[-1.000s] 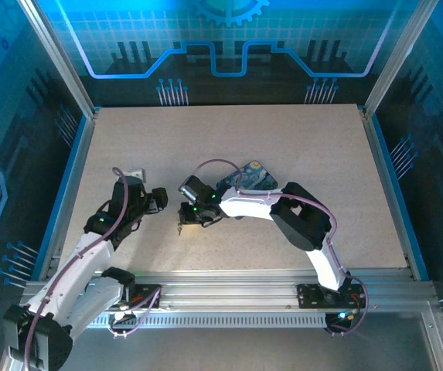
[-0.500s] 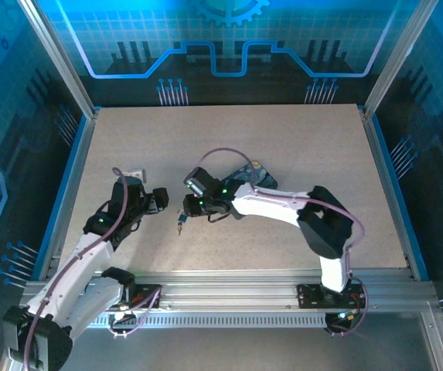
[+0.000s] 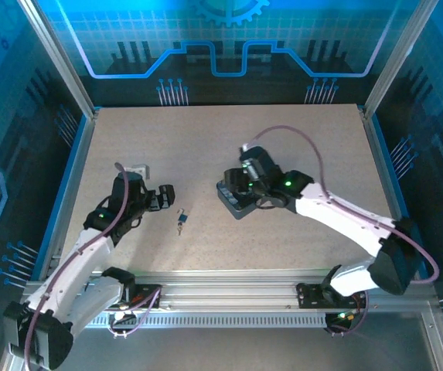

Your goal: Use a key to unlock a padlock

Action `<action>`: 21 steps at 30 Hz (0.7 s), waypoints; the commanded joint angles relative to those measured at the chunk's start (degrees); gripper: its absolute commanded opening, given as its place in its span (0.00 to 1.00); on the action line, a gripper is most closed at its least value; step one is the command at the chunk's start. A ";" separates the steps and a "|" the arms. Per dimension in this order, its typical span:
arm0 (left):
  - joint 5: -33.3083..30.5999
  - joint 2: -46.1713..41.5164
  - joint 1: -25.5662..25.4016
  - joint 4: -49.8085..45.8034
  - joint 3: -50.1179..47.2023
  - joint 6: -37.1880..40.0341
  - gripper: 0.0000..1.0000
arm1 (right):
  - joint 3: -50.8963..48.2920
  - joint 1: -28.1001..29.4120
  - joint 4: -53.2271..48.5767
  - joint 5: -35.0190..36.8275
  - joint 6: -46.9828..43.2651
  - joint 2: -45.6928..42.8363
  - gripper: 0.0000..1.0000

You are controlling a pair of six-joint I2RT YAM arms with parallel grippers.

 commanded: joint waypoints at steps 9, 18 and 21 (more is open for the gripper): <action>-0.85 9.87 0.59 15.14 1.50 9.11 0.99 | -15.40 -24.04 2.74 3.59 -18.72 -19.49 1.00; -7.33 16.45 1.53 33.59 -6.00 21.67 0.99 | -38.72 -33.37 35.95 0.58 -27.42 -23.11 1.00; -7.64 18.78 2.62 43.66 -11.09 21.45 0.99 | -43.61 -35.15 48.56 0.53 -30.96 -19.64 1.00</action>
